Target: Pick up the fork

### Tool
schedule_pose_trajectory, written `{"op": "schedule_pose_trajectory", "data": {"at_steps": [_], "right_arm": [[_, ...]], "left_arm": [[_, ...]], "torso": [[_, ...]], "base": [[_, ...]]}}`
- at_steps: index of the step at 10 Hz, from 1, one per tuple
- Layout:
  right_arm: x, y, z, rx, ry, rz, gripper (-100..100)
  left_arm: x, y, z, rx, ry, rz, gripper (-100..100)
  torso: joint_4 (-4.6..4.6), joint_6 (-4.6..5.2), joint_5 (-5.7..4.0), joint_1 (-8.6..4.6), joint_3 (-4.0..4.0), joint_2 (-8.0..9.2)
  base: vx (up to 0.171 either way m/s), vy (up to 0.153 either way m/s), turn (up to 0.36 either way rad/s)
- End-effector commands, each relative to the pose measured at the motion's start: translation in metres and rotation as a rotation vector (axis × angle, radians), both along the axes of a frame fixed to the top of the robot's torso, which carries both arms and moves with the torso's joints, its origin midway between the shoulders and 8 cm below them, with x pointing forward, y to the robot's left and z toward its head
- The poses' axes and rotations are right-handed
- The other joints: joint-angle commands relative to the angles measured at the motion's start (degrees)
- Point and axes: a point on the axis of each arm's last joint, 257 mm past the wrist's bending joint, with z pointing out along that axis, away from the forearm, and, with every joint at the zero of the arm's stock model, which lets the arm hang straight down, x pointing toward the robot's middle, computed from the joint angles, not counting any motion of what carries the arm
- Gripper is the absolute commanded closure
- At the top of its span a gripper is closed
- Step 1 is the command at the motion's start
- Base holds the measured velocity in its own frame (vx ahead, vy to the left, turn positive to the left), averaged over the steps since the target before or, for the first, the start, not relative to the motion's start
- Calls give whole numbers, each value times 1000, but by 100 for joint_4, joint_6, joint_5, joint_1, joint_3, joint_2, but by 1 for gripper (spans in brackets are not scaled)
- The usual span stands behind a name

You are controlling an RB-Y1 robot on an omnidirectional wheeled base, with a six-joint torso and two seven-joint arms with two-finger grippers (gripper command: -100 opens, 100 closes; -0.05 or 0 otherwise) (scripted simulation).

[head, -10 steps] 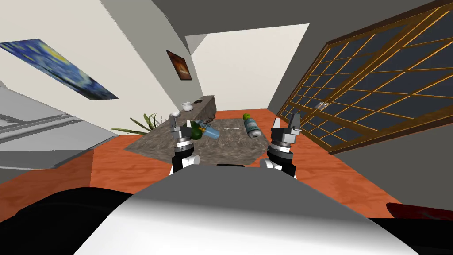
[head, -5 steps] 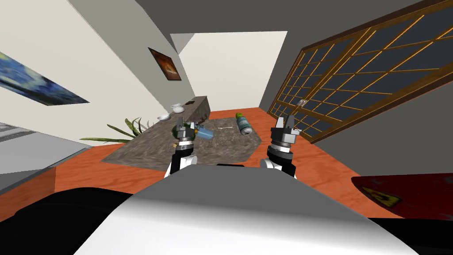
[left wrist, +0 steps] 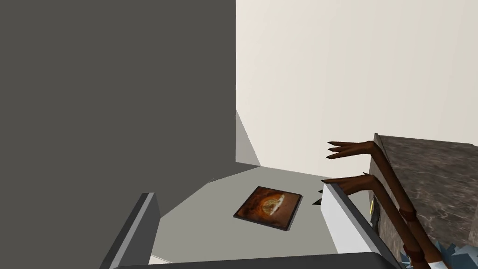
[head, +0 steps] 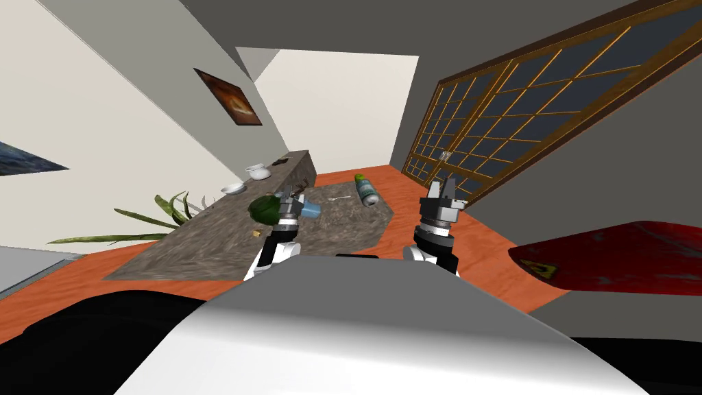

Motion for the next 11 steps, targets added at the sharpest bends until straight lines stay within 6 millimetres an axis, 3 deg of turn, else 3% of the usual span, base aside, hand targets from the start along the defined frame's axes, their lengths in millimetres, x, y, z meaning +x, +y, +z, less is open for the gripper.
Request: {"op": "schedule_pose_trajectory", "data": {"at_steps": [1,2,3,4,5,6,7,8,11], "right_arm": [[0,0,0,0,0,0,0],[0,0,0,0,0,0,0],[0,0,0,0,0,0,0],[0,0,0,0,0,0,0],[0,0,0,0,0,0,0],[0,0,0,0,0,0,0],[0,0,0,0,0,0,0],[0,0,0,0,0,0,0],[0,0,0,0,0,0,0]], "left_arm": [[7,2,-8,17,33,-9,-100],[14,8,-25,26,97,-16,-100],[15,7,-25,37,99,-21,-100],[21,15,-44,39,167,-23,-100],[22,15,-44,57,170,-30,-100],[27,24,-62,61,234,-33,-100],[28,24,-63,77,246,-37,-100],[32,34,-82,76,310,-37,-100],[36,48,-105,111,407,-41,-100]], "torso": [[0,0,0,0,0,0],[0,-2,1,4,-1,-3],[1,2,1,4,2,3],[1,-4,1,5,0,-2],[0,0,0,-1,-1,-2],[0,-4,0,2,-2,-5],[0,0,1,5,-1,-2],[0,-4,2,10,-1,-2],[0,0,1,6,-2,-5]], "base": [[-17,-36,-168],[-39,-35,-312],[-15,-36,-151],[-14,-59,-252],[-4,-46,-166],[-20,-34,-265],[-13,-22,-188],[-16,-34,-274],[-5,-32,-217]]}}
